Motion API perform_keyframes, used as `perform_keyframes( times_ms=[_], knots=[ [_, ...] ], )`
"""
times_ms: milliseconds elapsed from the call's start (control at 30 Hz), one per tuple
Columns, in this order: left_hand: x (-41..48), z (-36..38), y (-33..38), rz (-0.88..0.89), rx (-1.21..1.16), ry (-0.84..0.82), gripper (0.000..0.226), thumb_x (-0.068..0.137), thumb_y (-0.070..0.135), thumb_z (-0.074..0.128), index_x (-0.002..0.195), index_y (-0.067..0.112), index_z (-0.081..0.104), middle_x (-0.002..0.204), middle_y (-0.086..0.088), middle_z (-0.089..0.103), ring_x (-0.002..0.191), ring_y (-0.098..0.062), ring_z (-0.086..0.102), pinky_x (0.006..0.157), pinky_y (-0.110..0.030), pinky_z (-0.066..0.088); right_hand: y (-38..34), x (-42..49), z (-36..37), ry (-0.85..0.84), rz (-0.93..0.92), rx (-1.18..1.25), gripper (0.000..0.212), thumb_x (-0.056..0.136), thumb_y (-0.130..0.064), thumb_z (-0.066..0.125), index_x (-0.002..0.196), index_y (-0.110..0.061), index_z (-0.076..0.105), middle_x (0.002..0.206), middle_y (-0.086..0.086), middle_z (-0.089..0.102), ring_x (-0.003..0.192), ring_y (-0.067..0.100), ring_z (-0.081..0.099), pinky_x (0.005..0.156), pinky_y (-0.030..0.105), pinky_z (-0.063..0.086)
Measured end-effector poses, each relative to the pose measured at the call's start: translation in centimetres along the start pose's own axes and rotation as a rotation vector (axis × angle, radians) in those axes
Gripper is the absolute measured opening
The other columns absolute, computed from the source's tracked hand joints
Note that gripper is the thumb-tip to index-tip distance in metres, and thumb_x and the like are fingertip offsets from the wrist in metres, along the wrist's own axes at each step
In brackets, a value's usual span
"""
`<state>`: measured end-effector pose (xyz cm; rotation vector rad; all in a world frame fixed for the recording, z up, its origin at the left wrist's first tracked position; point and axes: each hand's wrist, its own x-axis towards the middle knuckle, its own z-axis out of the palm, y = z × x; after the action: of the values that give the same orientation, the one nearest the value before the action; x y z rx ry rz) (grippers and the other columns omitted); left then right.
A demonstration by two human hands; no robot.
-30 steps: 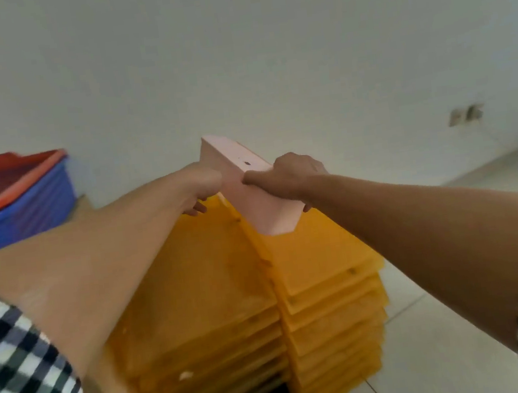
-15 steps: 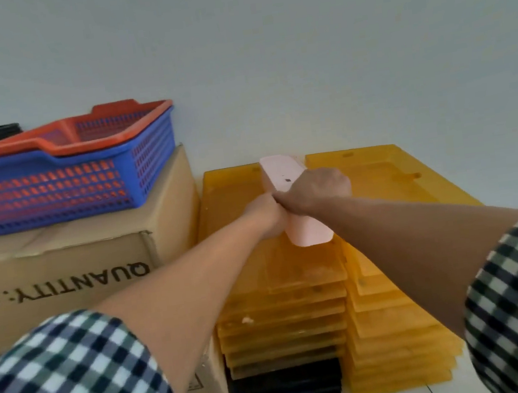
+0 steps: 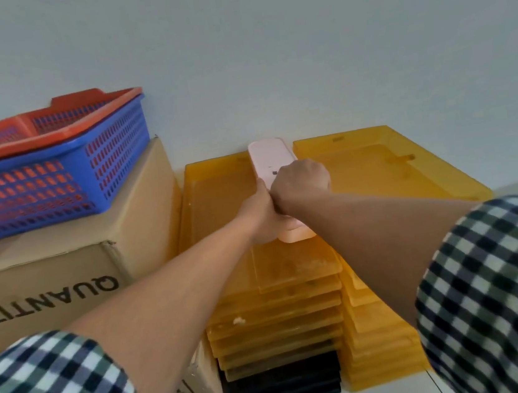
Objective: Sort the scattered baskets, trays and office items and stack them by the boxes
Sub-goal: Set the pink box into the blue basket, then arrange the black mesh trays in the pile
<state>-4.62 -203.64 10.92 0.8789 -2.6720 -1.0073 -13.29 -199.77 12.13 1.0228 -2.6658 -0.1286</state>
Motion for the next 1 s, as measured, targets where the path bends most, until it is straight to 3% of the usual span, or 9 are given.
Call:
perform_keyframes(
  times_ms=[100, 267, 400, 467, 567, 833, 1000],
  knots=[
    [0.4, 0.2, -0.3, -0.017, 0.053, 0.013, 0.109, 0.087, 0.032, 0.075, 0.16, 0.017, -0.003, 0.149, -0.009, 0.047, 0.121, -0.03, 0.056, 0.084, -0.035, 0.049, -0.2, -0.3, 0.4, 0.012, 0.015, -0.006, 0.026, 0.099, -0.028, 0.045, 0.098, -0.013, 0.065, 0.086, 0.01, 0.062, 0.08, 0.028, 0.063, 0.069, 0.037, 0.06],
    [0.6, -0.4, 0.3, -0.012, 0.169, -0.008, 0.112, 0.08, 0.042, 0.08, 0.16, 0.016, 0.005, 0.154, -0.011, 0.04, 0.132, -0.031, 0.048, 0.097, -0.038, 0.049, -0.1, -0.5, 0.2, -0.03, 0.04, 0.044, 0.016, 0.098, -0.022, 0.044, 0.094, -0.014, 0.058, 0.078, 0.01, 0.056, 0.079, 0.028, 0.062, 0.067, 0.036, 0.058],
    [0.9, -1.5, 2.0, 0.026, 0.226, -0.002, 0.121, 0.077, 0.05, 0.081, 0.161, 0.019, 0.0, 0.156, -0.011, 0.036, 0.135, -0.033, 0.045, 0.1, -0.04, 0.048, 1.8, 0.1, -0.5, -0.094, 0.077, 0.252, 0.041, 0.103, -0.041, 0.036, 0.088, -0.012, 0.062, 0.094, 0.007, 0.064, 0.081, 0.025, 0.058, 0.066, 0.034, 0.05],
    [1.1, -1.7, 3.4, 0.085, 0.339, 0.065, 0.122, 0.077, 0.058, 0.078, 0.16, 0.019, -0.002, 0.159, -0.012, 0.031, 0.139, -0.035, 0.041, 0.106, -0.044, 0.046, 3.6, 0.3, -1.0, -0.035, 0.139, 0.358, 0.052, 0.103, -0.055, 0.035, 0.104, -0.011, 0.063, 0.111, 0.011, 0.064, 0.09, 0.027, 0.06, 0.065, 0.035, 0.043],
    [1.2, -1.0, 6.1, 0.188, 0.474, 0.185, 0.11, 0.082, 0.061, 0.072, 0.16, 0.021, 0.004, 0.161, -0.014, 0.021, 0.143, -0.038, 0.032, 0.109, -0.049, 0.037, 7.7, -0.3, -1.3, 0.107, 0.241, 0.422, 0.048, 0.1, -0.05, 0.048, 0.133, -0.014, 0.051, 0.122, 0.012, 0.061, 0.109, 0.033, 0.062, 0.067, 0.036, 0.039],
    [-0.7, 8.8, 14.1, 0.607, 0.481, 0.149, 0.081, 0.095, 0.044, 0.062, 0.158, 0.022, 0.017, 0.163, -0.011, 0.018, 0.147, -0.035, 0.024, 0.115, -0.048, 0.026, 21.6, -8.5, 2.9, 0.239, 0.559, 0.378, 0.036, 0.097, -0.035, 0.054, 0.125, -0.013, 0.047, 0.114, 0.011, 0.057, 0.103, 0.034, 0.06, 0.072, 0.037, 0.038],
    [-4.3, 18.3, 17.7, 0.774, 0.471, -0.047, 0.078, 0.096, 0.042, 0.059, 0.158, 0.023, 0.017, 0.162, -0.009, 0.02, 0.147, -0.033, 0.024, 0.116, -0.045, 0.025, 28.8, -18.2, 7.6, 0.203, 0.798, 0.313, 0.036, 0.096, -0.034, 0.056, 0.125, -0.014, 0.048, 0.113, 0.011, 0.059, 0.1, 0.031, 0.06, 0.076, 0.037, 0.043]
  ],
)
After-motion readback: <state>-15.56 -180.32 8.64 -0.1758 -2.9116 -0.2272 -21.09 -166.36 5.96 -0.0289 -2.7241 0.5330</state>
